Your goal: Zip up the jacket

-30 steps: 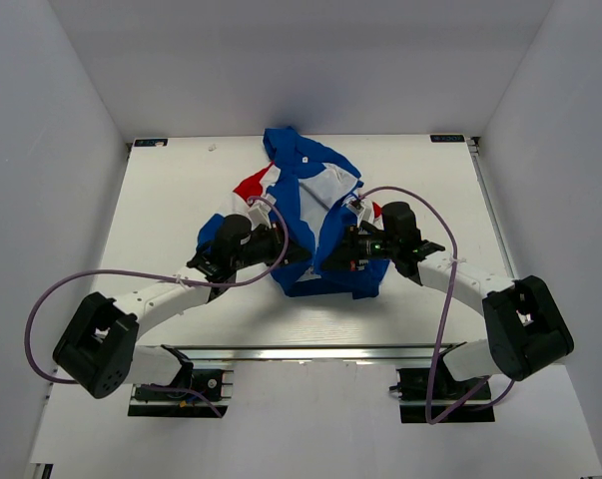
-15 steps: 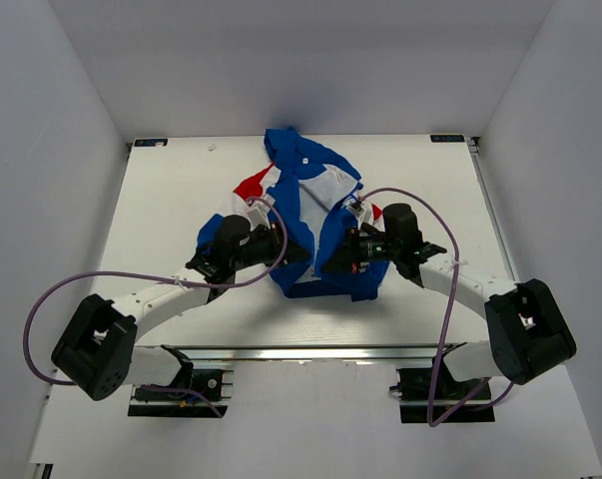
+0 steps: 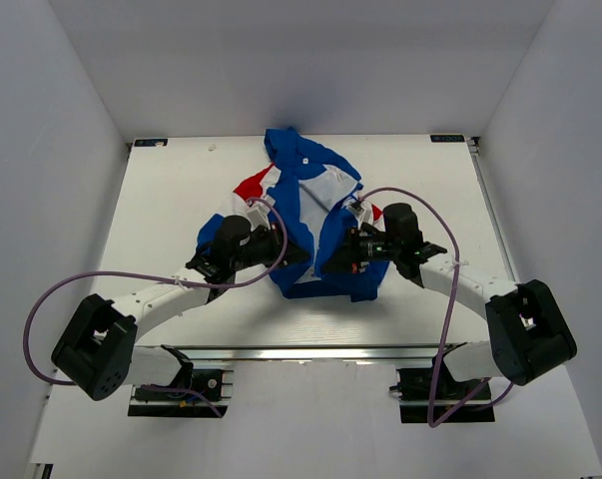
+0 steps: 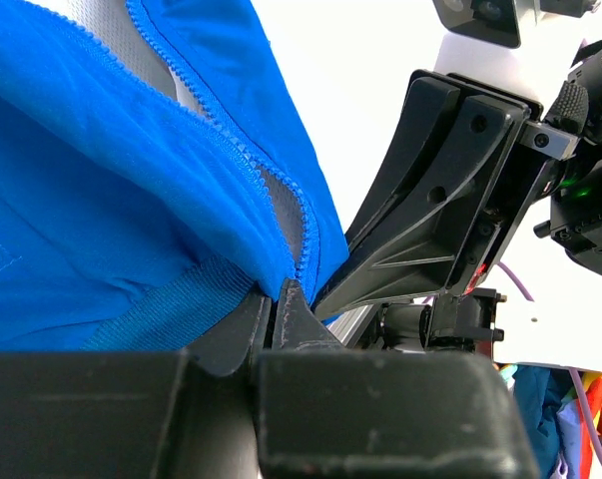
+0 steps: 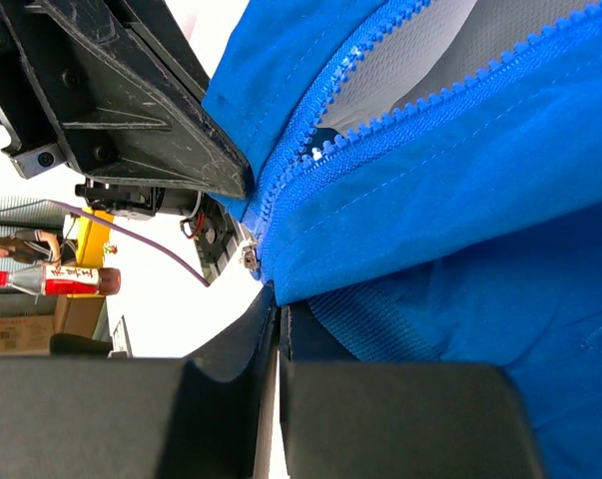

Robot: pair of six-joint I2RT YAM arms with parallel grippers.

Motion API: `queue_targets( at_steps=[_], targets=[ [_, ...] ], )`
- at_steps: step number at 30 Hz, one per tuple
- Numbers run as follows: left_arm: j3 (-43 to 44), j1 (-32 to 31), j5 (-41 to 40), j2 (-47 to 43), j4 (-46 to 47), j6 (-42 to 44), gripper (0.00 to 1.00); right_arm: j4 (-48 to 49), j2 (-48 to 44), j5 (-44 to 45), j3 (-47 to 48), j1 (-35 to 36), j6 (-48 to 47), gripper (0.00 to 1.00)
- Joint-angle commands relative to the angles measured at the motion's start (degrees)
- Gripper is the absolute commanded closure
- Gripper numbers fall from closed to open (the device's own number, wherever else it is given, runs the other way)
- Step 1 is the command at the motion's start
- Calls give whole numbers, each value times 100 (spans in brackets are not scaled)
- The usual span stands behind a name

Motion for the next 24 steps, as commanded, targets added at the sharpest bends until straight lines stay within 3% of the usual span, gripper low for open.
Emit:
queue_targets(
  at_steps=[1,24],
  targets=[
    [49,-42,57,-212,106,42,100,291,-147,-142,55,42,7,100],
    [-126,-42,-110,-494,62,103,100,687,-129,271,-15,42,482,100]
  ],
)
